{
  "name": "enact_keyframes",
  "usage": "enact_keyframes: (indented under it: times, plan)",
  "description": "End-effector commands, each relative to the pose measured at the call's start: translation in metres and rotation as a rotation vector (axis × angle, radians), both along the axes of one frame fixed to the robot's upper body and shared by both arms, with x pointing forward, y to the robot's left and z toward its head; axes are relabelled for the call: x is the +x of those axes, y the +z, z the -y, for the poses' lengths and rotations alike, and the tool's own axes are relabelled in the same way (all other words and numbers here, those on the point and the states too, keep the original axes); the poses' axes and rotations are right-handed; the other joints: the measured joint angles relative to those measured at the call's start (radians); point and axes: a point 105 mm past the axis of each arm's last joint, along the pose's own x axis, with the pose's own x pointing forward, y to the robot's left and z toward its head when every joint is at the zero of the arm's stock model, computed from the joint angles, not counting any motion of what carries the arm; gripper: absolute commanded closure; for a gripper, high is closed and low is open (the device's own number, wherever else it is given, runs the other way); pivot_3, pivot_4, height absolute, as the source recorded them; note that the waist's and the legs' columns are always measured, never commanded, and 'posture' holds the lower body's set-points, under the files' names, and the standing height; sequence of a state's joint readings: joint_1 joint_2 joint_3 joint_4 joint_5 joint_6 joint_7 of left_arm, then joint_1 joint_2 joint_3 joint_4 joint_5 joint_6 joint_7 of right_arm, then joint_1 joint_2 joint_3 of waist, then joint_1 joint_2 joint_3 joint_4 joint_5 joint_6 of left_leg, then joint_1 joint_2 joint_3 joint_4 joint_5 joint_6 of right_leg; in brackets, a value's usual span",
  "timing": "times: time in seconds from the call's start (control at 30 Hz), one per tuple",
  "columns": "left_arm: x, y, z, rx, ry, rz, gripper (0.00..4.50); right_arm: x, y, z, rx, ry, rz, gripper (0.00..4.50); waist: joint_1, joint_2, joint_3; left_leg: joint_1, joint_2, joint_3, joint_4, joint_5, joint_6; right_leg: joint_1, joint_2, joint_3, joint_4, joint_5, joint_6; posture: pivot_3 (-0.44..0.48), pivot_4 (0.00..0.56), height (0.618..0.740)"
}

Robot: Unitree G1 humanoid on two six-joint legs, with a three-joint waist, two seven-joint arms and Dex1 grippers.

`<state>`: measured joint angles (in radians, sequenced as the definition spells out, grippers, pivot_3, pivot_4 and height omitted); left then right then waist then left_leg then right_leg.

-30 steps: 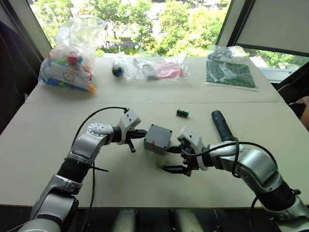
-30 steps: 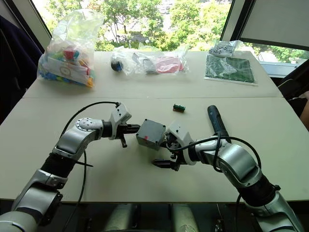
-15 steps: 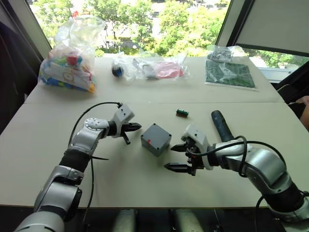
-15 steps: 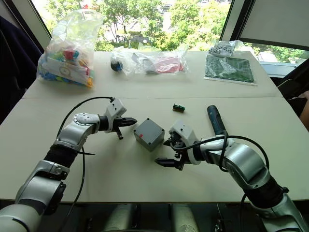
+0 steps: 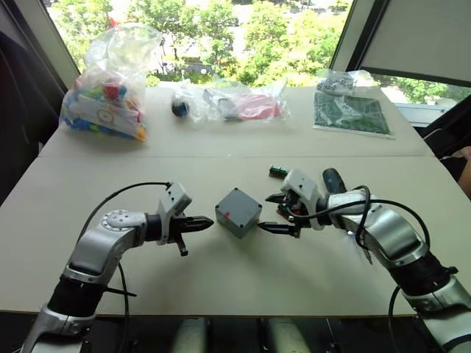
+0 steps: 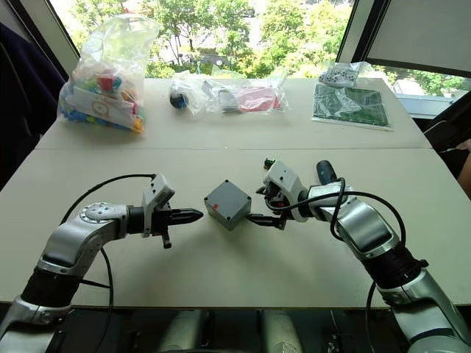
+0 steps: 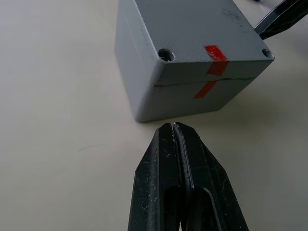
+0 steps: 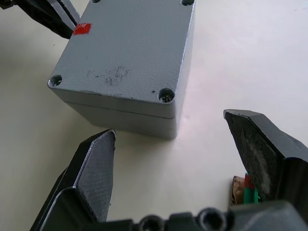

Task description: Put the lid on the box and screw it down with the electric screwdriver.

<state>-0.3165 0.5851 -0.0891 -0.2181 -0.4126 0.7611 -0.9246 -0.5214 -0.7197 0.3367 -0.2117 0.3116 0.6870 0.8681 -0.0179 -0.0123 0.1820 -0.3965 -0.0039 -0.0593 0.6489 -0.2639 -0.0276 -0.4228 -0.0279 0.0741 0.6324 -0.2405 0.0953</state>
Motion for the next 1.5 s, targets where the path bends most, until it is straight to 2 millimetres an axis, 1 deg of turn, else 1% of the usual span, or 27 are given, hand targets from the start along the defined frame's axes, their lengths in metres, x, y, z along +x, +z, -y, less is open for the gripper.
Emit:
enact_keyframes:
  times: [0.03, 0.1, 0.2, 0.27, 0.53, 0.6, 0.9, 1.0, 1.2, 1.27, 1.33, 1.4, 1.5]
  plan:
    - [0.006, 0.008, 0.013, -0.023, 0.015, 0.051, 4.50, -0.007, 0.006, -0.013, 0.018, 0.083, 0.014, 0.62, 0.001, 0.000, 0.000, 0.000, 0.000, 0.000, 0.000, 0.000, 0.000, 0.000, 0.000, 0.000, 0.000, 0.000, 0.000, 0.000, 0.150, 0.740]
    - [0.011, 0.007, 0.015, -0.016, 0.028, 0.069, 4.50, -0.013, 0.005, -0.017, 0.031, 0.108, -0.011, 0.62, 0.001, 0.000, 0.000, 0.000, 0.000, 0.000, 0.000, 0.000, 0.000, 0.000, 0.000, 0.000, 0.000, 0.000, 0.000, 0.000, 0.150, 0.740]
    - [0.026, 0.010, 0.012, -0.018, 0.084, 0.108, 4.50, -0.026, 0.002, -0.020, 0.047, 0.128, -0.046, 0.62, 0.001, 0.000, 0.000, 0.000, 0.000, 0.000, 0.000, 0.000, 0.000, 0.000, 0.000, 0.000, 0.000, 0.000, 0.000, 0.000, 0.150, 0.740]
    - [0.031, 0.012, 0.011, -0.028, 0.098, 0.118, 4.50, -0.030, 0.001, -0.021, 0.054, 0.125, -0.058, 0.62, 0.001, 0.000, 0.000, 0.000, 0.000, -0.001, 0.000, 0.000, 0.000, 0.000, 0.000, 0.000, 0.000, 0.000, 0.000, 0.000, 0.150, 0.740]
    - [0.032, 0.014, 0.010, -0.016, 0.067, 0.126, 4.50, -0.035, -0.001, -0.021, 0.068, 0.082, -0.070, 0.62, -0.001, 0.000, 0.000, 0.001, 0.000, 0.000, 0.000, 0.000, 0.000, 0.000, 0.000, 0.000, 0.000, 0.000, 0.000, 0.000, 0.150, 0.740]
    - [0.036, 0.015, 0.009, -0.015, 0.080, 0.136, 4.50, -0.035, 0.000, -0.021, 0.078, 0.071, -0.073, 0.62, -0.001, 0.000, 0.000, 0.001, 0.000, 0.000, 0.000, 0.000, 0.000, 0.000, 0.000, 0.000, 0.000, 0.000, 0.000, 0.000, 0.150, 0.740]
    - [0.041, 0.018, 0.014, -0.027, 0.080, 0.163, 4.50, -0.046, -0.002, -0.030, 0.096, 0.089, -0.101, 0.62, -0.001, 0.000, 0.000, 0.001, 0.000, 0.000, 0.000, 0.000, 0.000, 0.000, 0.001, 0.000, 0.000, 0.000, 0.000, 0.000, 0.150, 0.740]
    - [0.042, 0.016, 0.014, -0.021, 0.077, 0.161, 4.50, -0.046, -0.002, -0.030, 0.094, 0.084, -0.102, 0.62, 0.000, 0.000, 0.000, 0.001, 0.000, 0.000, 0.000, 0.000, 0.000, 0.000, 0.000, 0.000, 0.000, 0.000, 0.000, 0.000, 0.150, 0.740]
    - [0.046, 0.023, 0.001, -0.012, 0.115, 0.184, 4.50, -0.032, 0.008, -0.008, 0.062, 0.009, -0.051, 0.62, 0.001, 0.000, 0.000, 0.001, 0.000, 0.000, 0.000, 0.000, 0.000, 0.000, 0.000, 0.000, 0.000, 0.000, 0.000, 0.000, 0.150, 0.740]
    - [0.044, 0.038, -0.010, -0.013, 0.104, 0.204, 4.50, -0.017, 0.020, 0.014, 0.079, -0.086, -0.013, 0.62, -0.001, 0.000, 0.000, 0.001, 0.000, 0.000, 0.000, 0.000, 0.000, 0.000, 0.000, 0.000, 0.000, 0.000, 0.000, 0.000, 0.150, 0.740]
    - [0.035, 0.060, -0.011, -0.042, 0.034, 0.222, 4.50, 0.000, 0.031, 0.033, 0.160, -0.202, 0.021, 0.62, -0.003, -0.001, 0.000, 0.001, 0.000, 0.000, 0.000, 0.000, 0.000, 0.000, 0.001, 0.000, 0.001, 0.000, 0.000, 0.000, 0.150, 0.740]
    - [0.025, 0.076, -0.005, -0.077, -0.035, 0.220, 4.50, 0.008, 0.027, 0.044, 0.188, -0.259, 0.016, 0.62, 0.000, -0.001, 0.000, 0.001, 0.000, 0.000, 0.000, 0.000, 0.000, 0.000, 0.001, 0.000, 0.001, 0.000, 0.000, 0.000, 0.150, 0.740]
    - [0.017, 0.087, 0.001, -0.087, -0.096, 0.219, 4.50, 0.013, 0.012, 0.051, 0.176, -0.298, 0.006, 0.62, 0.001, -0.002, 0.000, 0.001, 0.000, 0.000, 0.000, 0.000, 0.000, 0.002, 0.000, -0.001, 0.000, 0.000, 0.000, 0.000, 0.150, 0.740]
